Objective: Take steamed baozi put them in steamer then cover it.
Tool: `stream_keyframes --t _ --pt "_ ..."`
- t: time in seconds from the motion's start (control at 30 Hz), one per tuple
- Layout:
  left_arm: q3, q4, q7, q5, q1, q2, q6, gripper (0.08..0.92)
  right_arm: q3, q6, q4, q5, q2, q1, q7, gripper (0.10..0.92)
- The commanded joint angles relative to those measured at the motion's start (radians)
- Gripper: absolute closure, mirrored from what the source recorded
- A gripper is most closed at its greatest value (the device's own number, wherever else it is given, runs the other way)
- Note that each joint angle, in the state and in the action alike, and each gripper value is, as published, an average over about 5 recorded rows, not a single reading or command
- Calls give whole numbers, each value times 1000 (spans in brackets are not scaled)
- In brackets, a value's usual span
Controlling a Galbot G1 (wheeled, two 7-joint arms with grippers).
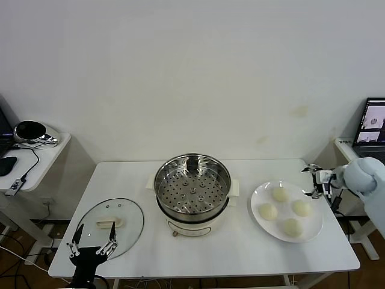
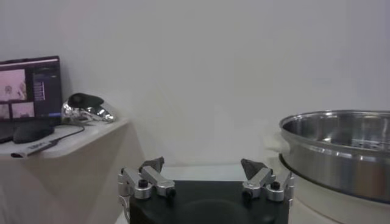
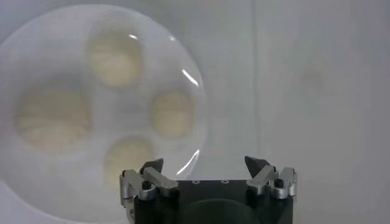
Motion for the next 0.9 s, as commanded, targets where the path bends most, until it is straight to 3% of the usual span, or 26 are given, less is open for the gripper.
stream_keyframes --t 0.03,0.9 --pt "-12 4 1 2 -6 0 1 177 -226 77 -223 -15 127 207 -70 203" --pt "-34 22 0 3 -9 -2 -12 177 -163 100 -465 -134 337 177 -35 203"
